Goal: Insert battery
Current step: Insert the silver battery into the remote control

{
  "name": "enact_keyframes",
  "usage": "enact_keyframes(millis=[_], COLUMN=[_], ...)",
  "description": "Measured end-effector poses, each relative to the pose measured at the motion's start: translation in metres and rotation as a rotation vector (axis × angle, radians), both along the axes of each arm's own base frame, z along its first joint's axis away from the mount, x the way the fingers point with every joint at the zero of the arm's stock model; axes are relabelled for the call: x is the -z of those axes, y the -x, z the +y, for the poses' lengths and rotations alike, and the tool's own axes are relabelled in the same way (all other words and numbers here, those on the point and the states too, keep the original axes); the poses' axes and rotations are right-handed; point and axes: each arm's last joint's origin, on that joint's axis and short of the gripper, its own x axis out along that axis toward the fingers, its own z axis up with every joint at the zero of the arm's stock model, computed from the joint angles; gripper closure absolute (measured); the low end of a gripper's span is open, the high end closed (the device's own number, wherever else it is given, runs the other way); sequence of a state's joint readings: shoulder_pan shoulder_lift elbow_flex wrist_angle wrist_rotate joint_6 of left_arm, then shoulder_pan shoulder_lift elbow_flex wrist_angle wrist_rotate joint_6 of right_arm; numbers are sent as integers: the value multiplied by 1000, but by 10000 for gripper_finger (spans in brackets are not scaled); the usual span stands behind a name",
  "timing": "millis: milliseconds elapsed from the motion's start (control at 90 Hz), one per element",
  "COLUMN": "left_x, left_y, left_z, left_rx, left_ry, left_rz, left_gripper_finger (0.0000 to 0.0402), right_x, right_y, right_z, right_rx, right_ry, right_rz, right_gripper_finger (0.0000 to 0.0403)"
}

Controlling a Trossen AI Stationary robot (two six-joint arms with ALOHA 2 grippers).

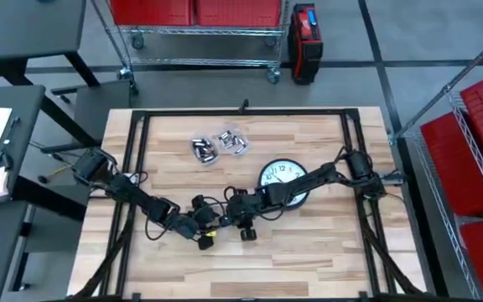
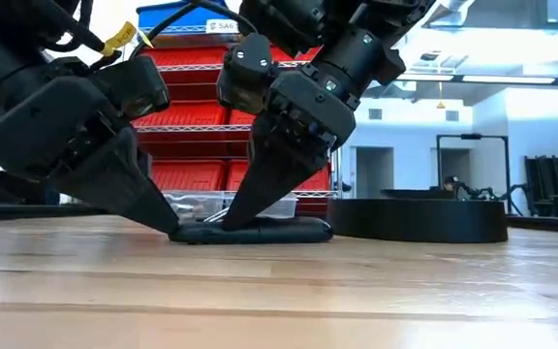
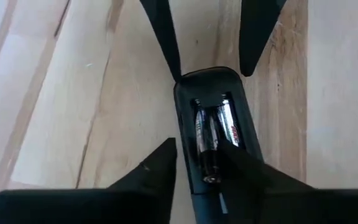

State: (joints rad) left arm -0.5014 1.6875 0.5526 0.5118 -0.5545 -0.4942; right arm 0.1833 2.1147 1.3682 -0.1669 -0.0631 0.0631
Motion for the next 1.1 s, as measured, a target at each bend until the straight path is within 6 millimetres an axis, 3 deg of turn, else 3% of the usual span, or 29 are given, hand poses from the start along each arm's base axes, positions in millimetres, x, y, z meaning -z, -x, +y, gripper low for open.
enact_keyframes(millis=[278, 656, 800, 878, 1011, 1100], left_x=[0, 1, 1, 1, 1, 1], left_y=[0, 0, 0, 0, 0, 0], left_z=[0, 0, 0, 0, 0, 0], left_rx=[-6, -9, -19, -22, -25, -25], left_ry=[7, 12, 30, 34, 38, 38], left_rz=[2, 4, 2, 1, 0, 0], left_gripper_finger=[230, 230, 230, 230, 230, 230], right_x=[-19, -68, -74, -69, -60, -48], right_y=[-5, -14, -10, -5, -7, -3], right_z=[0, -14, -22, -23, -19, -19], right_rx=[5, 54, 216, 294, 365, 431], right_ry=[7, 20, -133, -213, -307, -347], right_rz=[9, 133, 214, 291, 264, 291], right_gripper_finger=[220, 233, 261, 294, 377, 394])
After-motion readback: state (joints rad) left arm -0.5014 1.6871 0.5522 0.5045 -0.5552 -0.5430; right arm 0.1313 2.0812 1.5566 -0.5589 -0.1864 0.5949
